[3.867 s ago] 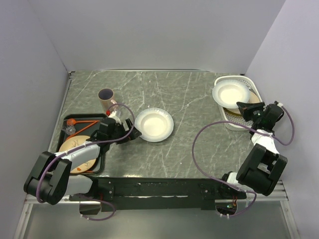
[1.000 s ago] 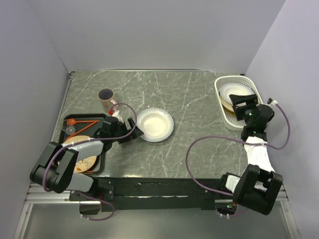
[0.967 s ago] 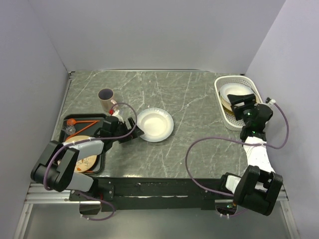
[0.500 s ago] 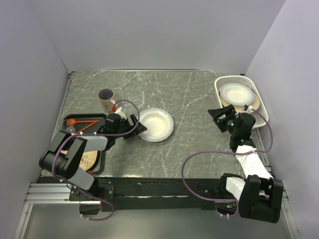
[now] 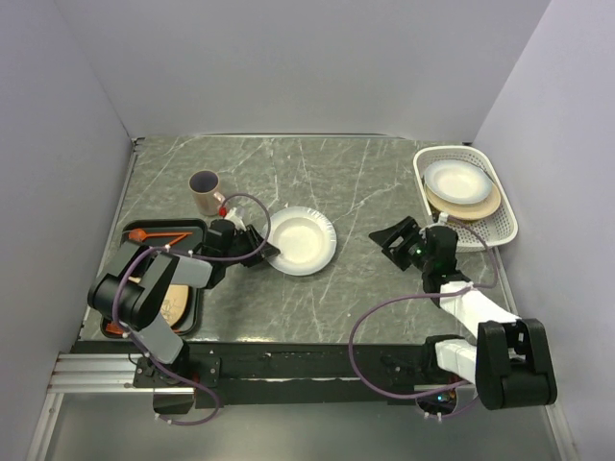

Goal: Place the plates into the plastic bin on the countertop
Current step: Pick up the plate at the center of the board.

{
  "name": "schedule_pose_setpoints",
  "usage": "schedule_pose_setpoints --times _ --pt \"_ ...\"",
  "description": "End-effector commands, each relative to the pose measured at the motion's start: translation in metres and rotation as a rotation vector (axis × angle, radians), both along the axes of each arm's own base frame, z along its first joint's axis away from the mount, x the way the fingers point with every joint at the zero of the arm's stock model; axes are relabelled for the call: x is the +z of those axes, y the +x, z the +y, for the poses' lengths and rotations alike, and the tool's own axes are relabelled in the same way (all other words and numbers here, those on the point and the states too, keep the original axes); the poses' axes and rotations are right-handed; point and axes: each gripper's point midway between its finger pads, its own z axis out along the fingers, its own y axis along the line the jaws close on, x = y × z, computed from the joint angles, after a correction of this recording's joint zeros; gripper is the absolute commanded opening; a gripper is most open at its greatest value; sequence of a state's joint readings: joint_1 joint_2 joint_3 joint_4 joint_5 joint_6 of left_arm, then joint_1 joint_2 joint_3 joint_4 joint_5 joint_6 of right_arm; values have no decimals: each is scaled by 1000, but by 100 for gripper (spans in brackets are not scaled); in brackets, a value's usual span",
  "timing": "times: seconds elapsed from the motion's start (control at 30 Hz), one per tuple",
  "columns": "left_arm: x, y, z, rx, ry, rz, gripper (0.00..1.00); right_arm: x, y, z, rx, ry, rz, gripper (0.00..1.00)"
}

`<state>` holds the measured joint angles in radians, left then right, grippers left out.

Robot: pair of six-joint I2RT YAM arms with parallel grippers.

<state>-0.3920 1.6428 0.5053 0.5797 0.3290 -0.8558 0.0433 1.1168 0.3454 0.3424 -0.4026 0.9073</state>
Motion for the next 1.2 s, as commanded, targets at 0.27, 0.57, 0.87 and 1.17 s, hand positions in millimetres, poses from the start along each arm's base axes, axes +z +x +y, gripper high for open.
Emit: schedule_pose_setpoints --times 0.27,0.57,0.87,1.17 --pt "-35 -20 6 -34 71 87 1 -20 -5 32 72 33 3 81" --pt "-15 -21 -2 -65 7 36 1 -28 -12 46 132 26 8 81" --pt "32 -27 -20 -156 -127 -80 1 -27 -18 58 183 52 -16 81" --pt "66 -36 -34 -231 -193 -160 1 -22 -22 78 256 94 -40 80"
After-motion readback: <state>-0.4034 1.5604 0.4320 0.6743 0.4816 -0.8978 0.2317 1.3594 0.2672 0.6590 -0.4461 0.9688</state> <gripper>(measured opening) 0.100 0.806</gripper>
